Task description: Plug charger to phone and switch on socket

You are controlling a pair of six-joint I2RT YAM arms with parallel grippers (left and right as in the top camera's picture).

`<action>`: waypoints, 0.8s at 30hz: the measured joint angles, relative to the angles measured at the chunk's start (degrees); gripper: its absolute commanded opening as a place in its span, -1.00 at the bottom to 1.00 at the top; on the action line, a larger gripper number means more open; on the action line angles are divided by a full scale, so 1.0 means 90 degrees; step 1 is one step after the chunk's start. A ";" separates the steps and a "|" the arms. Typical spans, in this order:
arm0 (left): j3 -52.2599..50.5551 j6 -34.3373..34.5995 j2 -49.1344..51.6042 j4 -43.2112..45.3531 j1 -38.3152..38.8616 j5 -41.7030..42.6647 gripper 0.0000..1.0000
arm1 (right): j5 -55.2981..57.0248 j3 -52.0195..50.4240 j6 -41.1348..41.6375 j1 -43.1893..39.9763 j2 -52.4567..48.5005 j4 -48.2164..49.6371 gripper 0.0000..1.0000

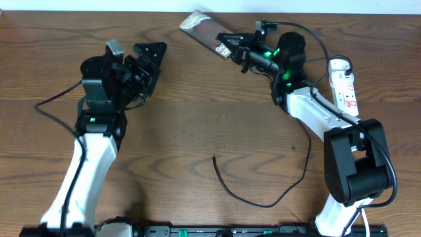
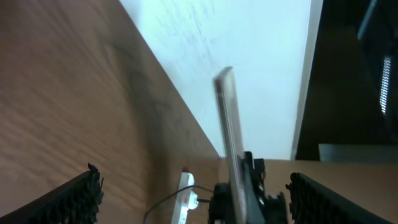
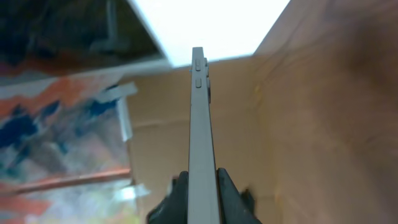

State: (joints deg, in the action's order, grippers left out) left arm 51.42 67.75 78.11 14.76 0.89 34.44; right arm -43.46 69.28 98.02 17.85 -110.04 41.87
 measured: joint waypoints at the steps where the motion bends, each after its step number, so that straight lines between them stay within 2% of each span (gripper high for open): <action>1: -0.0019 0.0097 0.0160 0.0306 -0.0005 0.0073 0.85 | -0.0083 0.0000 0.0168 0.0073 0.0000 0.0100 -0.97; 7: -0.0051 0.0505 0.0612 0.1586 -0.0010 0.0347 0.85 | -0.0376 -0.0002 0.0588 0.0435 0.0000 0.0141 -0.97; 16: -0.0051 0.0743 0.0748 0.1800 -0.0010 0.0306 0.82 | -0.0486 -0.0002 0.0721 0.0716 0.0000 0.0158 -0.98; 18: -0.0051 0.0787 0.0750 0.1802 -0.0015 0.0274 0.72 | -0.0486 -0.0002 0.0724 0.0755 0.0000 0.0160 -0.97; 24: -0.0051 0.0923 0.0750 0.1821 -0.0097 0.0134 -0.05 | -0.0515 -0.0002 0.0721 0.0838 0.0000 0.0160 -0.97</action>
State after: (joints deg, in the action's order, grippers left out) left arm 50.96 76.05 84.86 31.16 0.01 35.64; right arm -48.10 69.25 104.51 25.39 -110.04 43.31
